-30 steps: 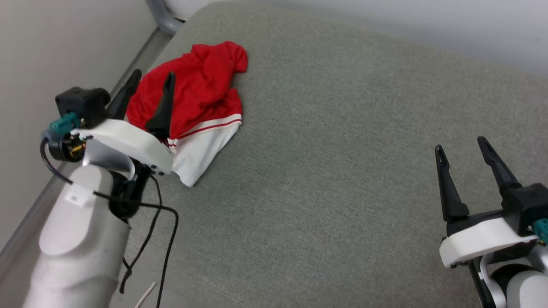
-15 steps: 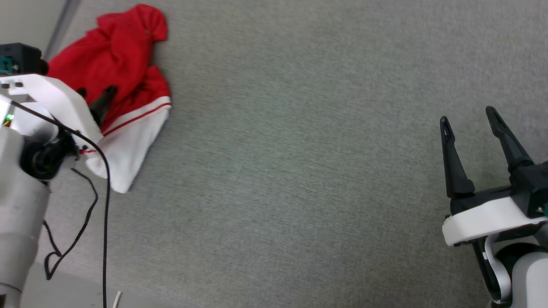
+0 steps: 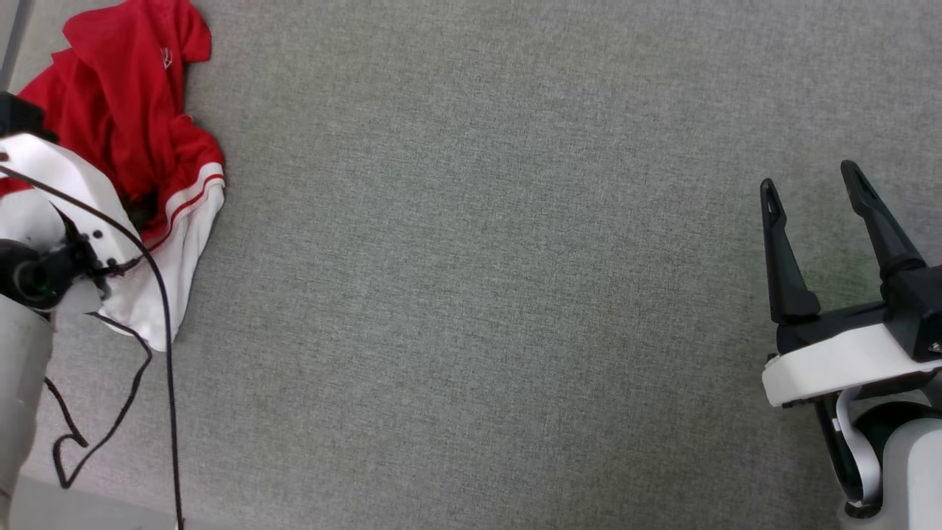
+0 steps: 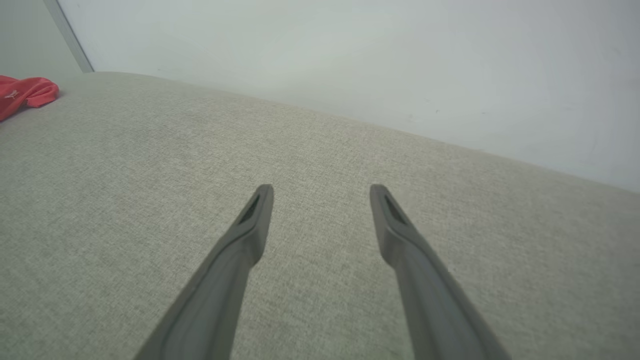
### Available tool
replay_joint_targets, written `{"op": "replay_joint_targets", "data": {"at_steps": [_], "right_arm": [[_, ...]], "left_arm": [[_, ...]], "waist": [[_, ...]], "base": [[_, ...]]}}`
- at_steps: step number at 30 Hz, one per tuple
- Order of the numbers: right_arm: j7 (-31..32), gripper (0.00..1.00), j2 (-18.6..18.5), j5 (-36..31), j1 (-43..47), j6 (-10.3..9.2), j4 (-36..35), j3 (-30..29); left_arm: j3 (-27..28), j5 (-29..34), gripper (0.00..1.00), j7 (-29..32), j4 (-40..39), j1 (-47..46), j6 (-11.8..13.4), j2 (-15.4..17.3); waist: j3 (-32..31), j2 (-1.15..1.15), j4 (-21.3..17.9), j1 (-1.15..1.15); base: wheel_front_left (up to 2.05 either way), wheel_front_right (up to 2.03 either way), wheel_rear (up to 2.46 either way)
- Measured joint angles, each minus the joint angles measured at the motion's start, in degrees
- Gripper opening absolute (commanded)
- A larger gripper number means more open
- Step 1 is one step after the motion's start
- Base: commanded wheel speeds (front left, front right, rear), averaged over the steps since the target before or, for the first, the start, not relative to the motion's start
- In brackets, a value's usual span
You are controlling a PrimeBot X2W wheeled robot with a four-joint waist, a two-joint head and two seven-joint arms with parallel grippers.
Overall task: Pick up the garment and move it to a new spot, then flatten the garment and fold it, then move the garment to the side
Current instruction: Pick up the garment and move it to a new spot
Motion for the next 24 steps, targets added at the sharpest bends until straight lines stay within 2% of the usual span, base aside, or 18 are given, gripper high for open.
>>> {"op": "replay_joint_targets", "data": {"at_steps": [6,14,21,24], "right_arm": [[-0.92,1.0,0.0,1.07,0.14,0.0,1.52,-0.34],[-2.63,1.0,0.0,3.58,2.79,0.0,4.36,-1.2],[-3.96,1.0,-0.01,5.92,5.71,0.0,6.49,-2.34],[-4.3,1.0,-0.01,6.6,6.59,0.0,6.93,-2.45]], "left_arm": [[-1.56,0.92,0.0,-7.45,1.49,0.91,0.0,-0.68],[-1.85,5.0,0.0,-24.72,2.36,0.97,0.03,-0.78],[-3.21,9.58,0.0,-37.42,1.35,0.55,0.68,-3.3],[-3.38,10.05,0.0,-40.19,0.35,0.89,1.05,-4.26]], "waist": [[-3.04,0.0,0.28,0.0],[-9.79,0.0,1.0,0.0],[-16.56,0.0,1.63,-0.01],[-19.27,0.0,1.54,-0.01]], "base": [[0.0,0.0,0.0],[0.0,0.0,0.0],[0.0,0.0,0.0],[0.0,0.0,0.0]]}}
